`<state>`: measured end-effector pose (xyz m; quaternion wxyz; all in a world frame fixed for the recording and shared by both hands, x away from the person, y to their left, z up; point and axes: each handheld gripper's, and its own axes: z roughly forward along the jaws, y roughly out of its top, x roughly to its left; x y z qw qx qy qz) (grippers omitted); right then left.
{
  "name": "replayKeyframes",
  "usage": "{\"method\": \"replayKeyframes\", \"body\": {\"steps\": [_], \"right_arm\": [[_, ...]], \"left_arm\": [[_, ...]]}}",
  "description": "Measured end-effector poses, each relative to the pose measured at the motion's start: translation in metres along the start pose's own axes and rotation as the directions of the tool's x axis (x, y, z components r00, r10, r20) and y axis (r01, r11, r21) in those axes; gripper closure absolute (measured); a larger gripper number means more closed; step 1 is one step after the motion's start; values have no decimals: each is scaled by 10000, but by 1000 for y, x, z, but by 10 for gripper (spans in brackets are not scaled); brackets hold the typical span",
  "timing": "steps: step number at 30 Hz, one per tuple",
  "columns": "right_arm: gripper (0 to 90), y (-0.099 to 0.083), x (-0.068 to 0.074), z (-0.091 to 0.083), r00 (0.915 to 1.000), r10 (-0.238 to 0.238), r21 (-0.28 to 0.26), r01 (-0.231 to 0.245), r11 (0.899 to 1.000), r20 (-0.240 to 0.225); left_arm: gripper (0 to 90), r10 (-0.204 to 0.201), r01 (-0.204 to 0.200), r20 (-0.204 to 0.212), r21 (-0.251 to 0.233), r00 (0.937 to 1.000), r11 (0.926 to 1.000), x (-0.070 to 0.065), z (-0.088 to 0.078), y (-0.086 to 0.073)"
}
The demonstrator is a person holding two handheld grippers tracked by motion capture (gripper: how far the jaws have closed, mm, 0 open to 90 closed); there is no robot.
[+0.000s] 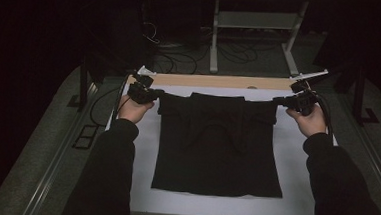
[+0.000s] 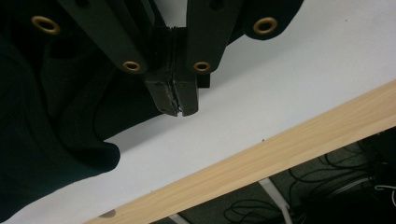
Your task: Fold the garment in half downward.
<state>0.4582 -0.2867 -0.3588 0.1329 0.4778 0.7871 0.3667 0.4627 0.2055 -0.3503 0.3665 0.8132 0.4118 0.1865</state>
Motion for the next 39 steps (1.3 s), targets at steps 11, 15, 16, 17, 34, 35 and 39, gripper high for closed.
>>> {"method": "replayKeyframes", "body": {"steps": [11, 15, 16, 17, 34, 35, 39], "right_arm": [[869, -4, -3, 16, 9997, 238, 187, -236, 9995, -93], [827, -8, -6, 22, 9984, 500, 245, -493, 9985, -259], [802, -9, -6, 23, 9980, 584, 283, -577, 9979, -241], [789, -11, -6, 25, 9984, 551, 259, -547, 9982, -159], [362, -32, -2, 21, 9946, 749, -137, -760, 9970, -713], [334, -33, 0, 20, 9946, 669, -216, -688, 9974, -796], [239, -37, 5, 14, 9904, 672, -553, -743, 9957, -1211]], "left_arm": [[882, -324, 321, 124, 266, 9994, 9991, 2, 17, -8], [870, -625, 619, 184, 321, 9979, 9976, 5, 23, -15], [863, -943, 937, 241, 238, 9953, 9953, 5, 25, -16], [842, -1157, 1151, 270, 228, 9929, 9931, 5, 26, -18], [333, -2434, 2553, 1791, -467, 9532, 9657, 9, 10, -37], [315, -2442, 2576, 1899, -492, 9510, 9650, 9, 8, -38], [226, -2389, 2575, 2114, -649, 9477, 9641, 7, 1, -43]]}}
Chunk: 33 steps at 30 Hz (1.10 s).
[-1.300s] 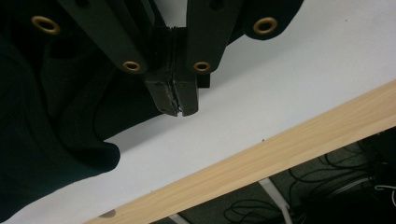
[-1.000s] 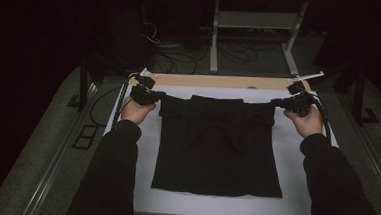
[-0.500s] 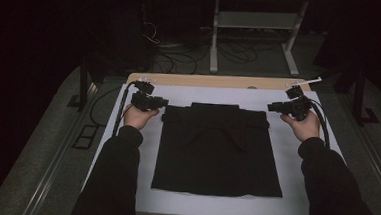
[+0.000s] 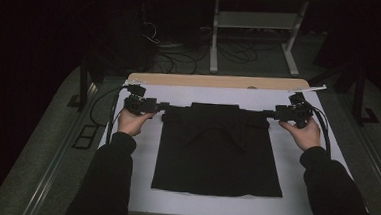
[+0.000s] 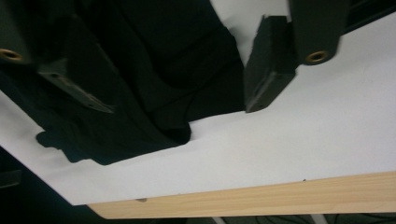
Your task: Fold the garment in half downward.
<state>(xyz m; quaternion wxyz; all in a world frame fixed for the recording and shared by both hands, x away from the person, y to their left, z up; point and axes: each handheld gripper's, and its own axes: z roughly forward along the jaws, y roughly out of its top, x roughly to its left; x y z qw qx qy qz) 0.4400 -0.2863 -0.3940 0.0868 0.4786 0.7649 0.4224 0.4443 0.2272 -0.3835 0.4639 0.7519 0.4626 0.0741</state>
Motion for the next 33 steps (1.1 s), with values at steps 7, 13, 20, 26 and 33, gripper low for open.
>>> {"method": "replayKeyframes", "body": {"steps": [7, 13, 20, 26, 33], "right_arm": [[139, -2, 12, -6, 9983, -569, -154, 571, 9983, 134], [38, -5, 21, -5, 9980, -609, -290, 604, 9978, -165], [0, -11, 32, 2, 9971, -517, -384, 496, 9980, -557], [0, -14, 42, 7, 9942, -699, -243, 682, 9974, -811], [0, -17, 54, 18, 9898, -889, -125, 881, 9960, -1112]], "left_arm": [[121, 18, -25, 517, 131, 9987, 9999, -7, -4, -5], [0, 220, -247, 755, 353, 9969, 9991, -15, -2, -8], [0, 527, -556, 995, 271, 9936, 9981, -27, 2, -12], [0, 620, -619, 1177, -45, 9911, 9981, -38, 5, -14], [0, 545, -578, 1528, 174, 9868, 9982, -46, 20, -24]]}}
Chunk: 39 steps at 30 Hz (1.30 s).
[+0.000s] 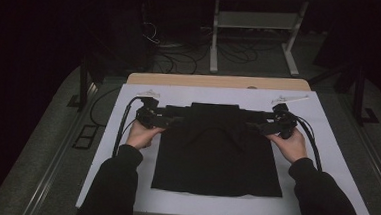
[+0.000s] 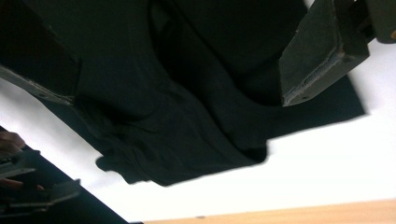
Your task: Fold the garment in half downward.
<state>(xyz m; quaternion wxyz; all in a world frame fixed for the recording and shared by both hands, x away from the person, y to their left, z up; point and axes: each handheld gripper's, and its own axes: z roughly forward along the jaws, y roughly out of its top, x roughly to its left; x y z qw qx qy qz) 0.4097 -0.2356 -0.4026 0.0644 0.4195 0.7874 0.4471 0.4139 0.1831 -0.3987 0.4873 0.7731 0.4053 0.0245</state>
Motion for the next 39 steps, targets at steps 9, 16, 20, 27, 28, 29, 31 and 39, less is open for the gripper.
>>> {"method": "replayKeyframes", "body": {"steps": [9, 16, 20, 27, 28, 29, 31, 39], "right_arm": [[21, -2, 6, 12, 9997, -94, 163, 97, 9998, -211], [99, -2, 10, 17, 9990, -150, 153, 156, 9998, -411], [134, -2, 11, 20, 9993, -91, 95, 95, 9999, -369], [170, -4, 13, 29, 9995, -101, 442, 115, 9990, -304], [180, -4, 13, 29, 9995, -91, 470, 105, 9988, -288], [186, -4, 13, 30, 9996, -85, 487, 99, 9988, -280], [200, -4, 13, 32, 9995, -121, 525, 136, 9985, -277], [264, -6, 12, 40, 9996, -60, 763, 83, 9971, -291]], "left_arm": [[0, -120, 110, 274, 383, 9996, 9992, -4, 24, -7], [5, -379, 346, 394, 803, 9985, 9962, -3, 38, -10], [30, -477, 432, 457, 956, 9978, 9945, -4, 45, -11], [131, -711, 664, 462, 965, 9964, 9931, -5, 51, -11], [139, -741, 692, 477, 967, 9961, 9929, -6, 52, -11], [152, -762, 712, 500, 951, 9958, 9929, -6, 52, -11], [198, -704, 655, 467, 991, 9964, 9929, -7, 53, -11], [400, -917, 875, 424, 922, 9949, 9919, -5, 55, -12]]}}
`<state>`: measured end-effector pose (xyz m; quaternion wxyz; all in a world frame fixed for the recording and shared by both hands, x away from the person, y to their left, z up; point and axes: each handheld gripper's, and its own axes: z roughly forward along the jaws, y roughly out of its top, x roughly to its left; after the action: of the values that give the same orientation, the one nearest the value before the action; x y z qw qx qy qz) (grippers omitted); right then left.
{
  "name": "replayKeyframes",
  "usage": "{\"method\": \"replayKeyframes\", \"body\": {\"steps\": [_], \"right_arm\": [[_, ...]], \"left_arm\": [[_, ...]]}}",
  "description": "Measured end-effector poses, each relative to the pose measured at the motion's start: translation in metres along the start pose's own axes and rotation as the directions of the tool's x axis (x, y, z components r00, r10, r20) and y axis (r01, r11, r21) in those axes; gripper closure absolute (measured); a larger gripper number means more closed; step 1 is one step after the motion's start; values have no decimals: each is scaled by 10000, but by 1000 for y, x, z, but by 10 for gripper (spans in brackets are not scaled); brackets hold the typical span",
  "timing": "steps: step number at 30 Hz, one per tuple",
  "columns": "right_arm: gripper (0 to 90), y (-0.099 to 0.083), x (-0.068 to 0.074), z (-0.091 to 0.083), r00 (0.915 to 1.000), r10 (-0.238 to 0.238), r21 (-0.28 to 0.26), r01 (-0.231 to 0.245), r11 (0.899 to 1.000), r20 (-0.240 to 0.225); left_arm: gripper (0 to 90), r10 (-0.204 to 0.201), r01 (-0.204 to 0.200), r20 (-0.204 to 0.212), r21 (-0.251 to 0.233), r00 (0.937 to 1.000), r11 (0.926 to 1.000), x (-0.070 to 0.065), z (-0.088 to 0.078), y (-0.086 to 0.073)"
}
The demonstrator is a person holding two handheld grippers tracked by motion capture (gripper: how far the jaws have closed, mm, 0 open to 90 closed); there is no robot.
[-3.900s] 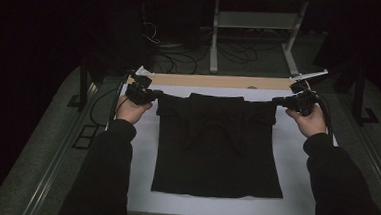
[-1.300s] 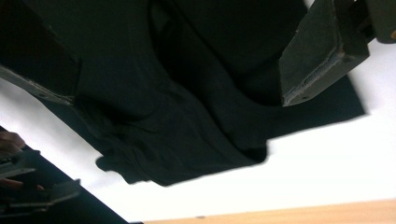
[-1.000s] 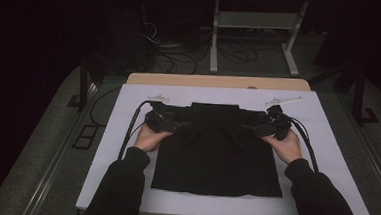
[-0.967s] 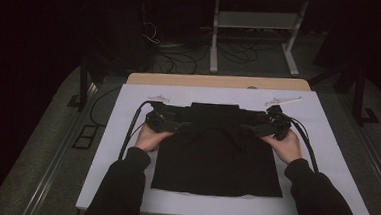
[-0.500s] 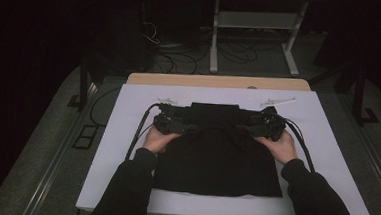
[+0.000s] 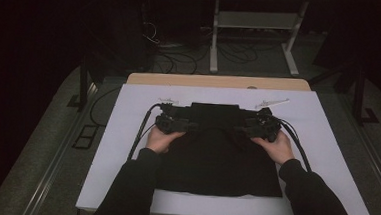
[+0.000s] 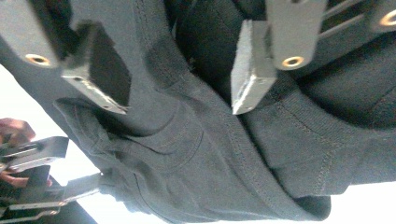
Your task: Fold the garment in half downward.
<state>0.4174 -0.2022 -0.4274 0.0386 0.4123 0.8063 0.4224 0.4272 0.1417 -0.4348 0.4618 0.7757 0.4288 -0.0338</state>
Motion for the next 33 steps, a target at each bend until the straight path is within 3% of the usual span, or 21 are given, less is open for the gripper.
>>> {"method": "replayKeyframes", "body": {"steps": [2, 9, 17, 20, 25, 33], "right_arm": [[278, 0, 0, 3, 10000, -39, 43, 39, 10000, 8], [393, -2, -1, 11, 9997, 9, 322, 0, 9995, -264], [713, -2, 3, 15, 9980, -131, 509, 163, 9986, -614], [794, -1, 6, 16, 9982, -361, 576, 389, 9976, -486], [812, 1, 7, 12, 9975, -436, 494, 464, 9977, -558], [812, 4, 10, 3, 9969, -509, 243, 524, 9983, -596]], "left_arm": [[444, -12, 12, -63, 19, 10000, 10000, 0, 1, 0], [568, -91, 88, 281, 100, 9996, 9999, 2, 5, -2], [714, -20, 18, 171, 114, 9999, 9999, 0, 9, -3], [769, 90, -92, 109, 191, 9999, 9998, 0, 9, -3], [876, 210, -210, 15, 56, 9998, 9998, -1, 5, -2], [887, 331, -330, 363, -43, 9988, 9994, -5, -1, 0]]}}
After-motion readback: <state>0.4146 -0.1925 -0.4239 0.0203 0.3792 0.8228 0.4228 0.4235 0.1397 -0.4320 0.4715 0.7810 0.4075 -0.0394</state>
